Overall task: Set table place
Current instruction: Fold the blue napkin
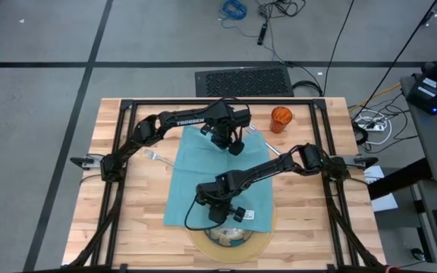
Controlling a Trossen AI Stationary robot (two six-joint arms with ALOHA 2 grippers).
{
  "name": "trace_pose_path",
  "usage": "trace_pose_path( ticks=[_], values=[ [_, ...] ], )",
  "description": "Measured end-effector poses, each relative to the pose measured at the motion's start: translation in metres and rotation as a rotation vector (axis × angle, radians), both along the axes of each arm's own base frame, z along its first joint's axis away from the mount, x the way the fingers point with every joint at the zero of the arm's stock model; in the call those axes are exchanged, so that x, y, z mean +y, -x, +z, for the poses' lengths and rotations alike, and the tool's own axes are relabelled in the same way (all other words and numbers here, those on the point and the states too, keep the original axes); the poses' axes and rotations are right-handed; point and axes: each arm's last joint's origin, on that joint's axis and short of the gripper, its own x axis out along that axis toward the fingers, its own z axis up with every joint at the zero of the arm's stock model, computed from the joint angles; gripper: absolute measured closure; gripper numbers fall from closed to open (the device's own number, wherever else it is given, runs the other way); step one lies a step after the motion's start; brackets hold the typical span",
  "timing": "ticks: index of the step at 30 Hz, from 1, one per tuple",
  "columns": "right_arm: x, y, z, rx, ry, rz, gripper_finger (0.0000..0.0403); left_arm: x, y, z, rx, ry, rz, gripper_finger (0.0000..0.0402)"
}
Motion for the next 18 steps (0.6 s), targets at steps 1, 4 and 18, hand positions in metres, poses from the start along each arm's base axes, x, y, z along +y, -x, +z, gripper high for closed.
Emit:
trace_pose_path(
  ticks=[1,4,18],
  values=[
    [0.0,0.0,0.0,0.0,0.001,0.0,0.04,0.0,0.0,0.0,0.0,0.0,0.0,0.0402],
    [0.0,0.0,0.0,0.002,0.005,-0.001,0.0402,-0.002,-0.001,0.0,0.0,-0.007,-0.02,0.0402],
    [-0.005,0.007,0.02,-0.011,0.066,-0.016,0.0403,-0.008,-0.005,0.026,-0.064,-0.042,-0.096,0.0402]
  ],
)
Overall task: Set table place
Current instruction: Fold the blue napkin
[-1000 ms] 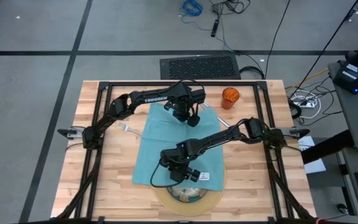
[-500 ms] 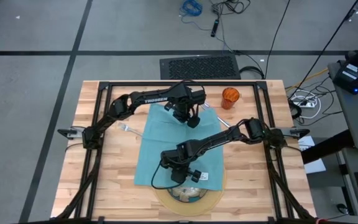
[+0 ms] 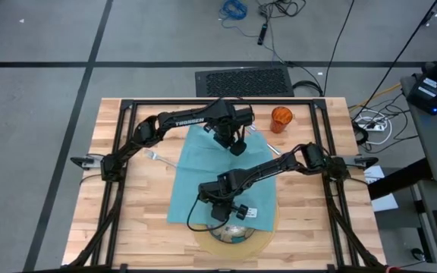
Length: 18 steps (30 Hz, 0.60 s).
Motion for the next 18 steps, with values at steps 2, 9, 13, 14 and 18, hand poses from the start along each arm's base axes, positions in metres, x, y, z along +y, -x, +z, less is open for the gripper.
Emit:
trace_pose_path(
  ticks=[2,9,13,14,18],
  values=[
    [-0.002,0.002,0.007,-0.006,0.019,-0.01,0.0403,0.001,0.0,0.011,-0.02,-0.007,-0.001,0.0402],
    [-0.005,0.01,0.041,-0.047,0.02,-0.044,0.0403,0.004,0.012,0.041,-0.058,-0.025,-0.005,0.0402],
    [-0.005,0.012,0.064,-0.088,0.002,-0.056,0.0403,0.008,0.022,0.06,-0.094,-0.052,0.008,0.0402],
    [-0.005,0.012,0.069,-0.093,-0.002,-0.062,0.0403,0.009,0.025,0.065,-0.096,-0.062,0.01,0.0402],
    [-0.005,0.011,0.091,-0.107,0.017,-0.071,0.0403,0.014,0.032,0.079,-0.144,-0.09,0.025,0.0402]
  ],
)
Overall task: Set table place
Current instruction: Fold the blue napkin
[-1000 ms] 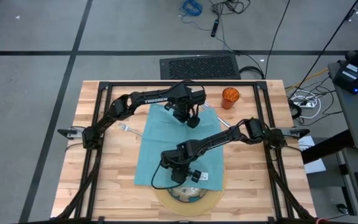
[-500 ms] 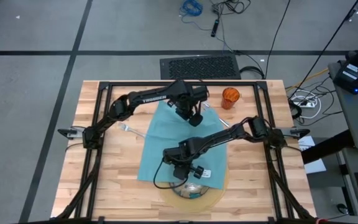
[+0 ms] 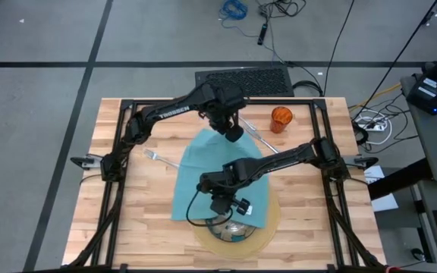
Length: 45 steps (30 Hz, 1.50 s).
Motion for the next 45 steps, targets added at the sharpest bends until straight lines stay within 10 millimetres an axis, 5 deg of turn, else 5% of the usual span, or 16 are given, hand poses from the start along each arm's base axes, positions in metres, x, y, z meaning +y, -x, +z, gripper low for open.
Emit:
trace_pose_path(
  ticks=[9,16,21,29,38,45],
  values=[
    [0.006,0.003,0.042,-0.03,0.032,-0.006,0.0403,0.011,0.023,0.036,-0.095,-0.056,0.026,0.0402],
    [0.028,0.008,0.046,-0.049,0.064,0.028,0.0403,0.026,0.043,0.058,-0.156,-0.091,0.067,0.0402],
    [0.038,0.01,0.054,-0.081,0.072,0.052,0.0403,0.032,0.043,0.059,-0.181,-0.086,0.061,0.0402],
    [0.033,0.017,0.099,-0.15,0.126,0.031,0.0403,0.038,0.031,0.069,-0.381,-0.056,0.02,0.0402],
    [0.031,0.022,0.109,-0.124,0.148,0.008,0.0403,0.022,0.031,0.109,-0.664,-0.065,-0.08,0.0402],
    [0.037,0.01,0.084,-0.033,0.066,0.043,0.0403,0.017,0.066,0.097,-0.27,-0.187,0.02,0.0402]
  ],
)
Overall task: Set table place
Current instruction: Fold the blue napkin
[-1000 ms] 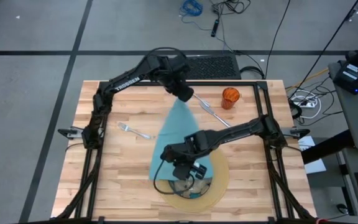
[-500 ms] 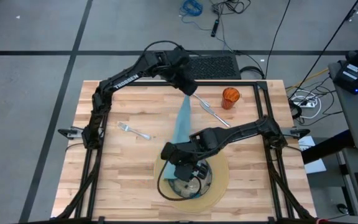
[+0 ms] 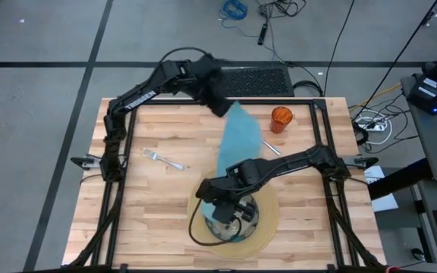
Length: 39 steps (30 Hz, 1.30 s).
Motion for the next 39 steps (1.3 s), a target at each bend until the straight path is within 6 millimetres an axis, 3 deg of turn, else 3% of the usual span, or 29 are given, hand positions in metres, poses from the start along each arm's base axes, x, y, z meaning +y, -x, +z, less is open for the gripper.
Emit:
trace_pose_path(
  ticks=[4,9,14,20,24,27,35,39],
  values=[
    [-0.001,-0.016,-0.025,0.044,-0.036,0.016,0.0403,0.0,0.002,-0.024,0.222,-0.024,0.044,0.0402],
    [-0.003,-0.035,-0.058,0.087,-0.063,0.019,0.0403,-0.001,-0.002,-0.052,0.375,-0.061,0.058,0.0402],
    [-0.005,-0.05,-0.079,0.077,-0.1,0.018,0.0403,0.001,0.0,-0.077,0.513,-0.086,0.078,0.0402],
    [-0.02,-0.062,-0.085,0.015,-0.099,0.019,0.0403,0.005,0.004,-0.081,0.576,-0.151,0.092,0.0402],
    [-0.025,-0.067,-0.082,-0.002,-0.187,-0.003,0.0398,0.006,0.004,-0.081,0.575,-0.146,0.092,0.0402],
    [-0.026,-0.068,-0.081,-0.002,-0.197,-0.018,0.0369,0.005,0.004,-0.081,0.563,-0.116,0.08,0.0402],
    [-0.01,-0.07,-0.077,-0.031,-0.286,-0.01,0.0221,0.01,0.006,-0.081,0.555,-0.089,0.089,0.0402],
    [-0.001,-0.071,-0.074,-0.072,-0.269,-0.046,0.0172,0.009,0.007,-0.08,0.545,-0.075,0.081,0.0402]
  ],
)
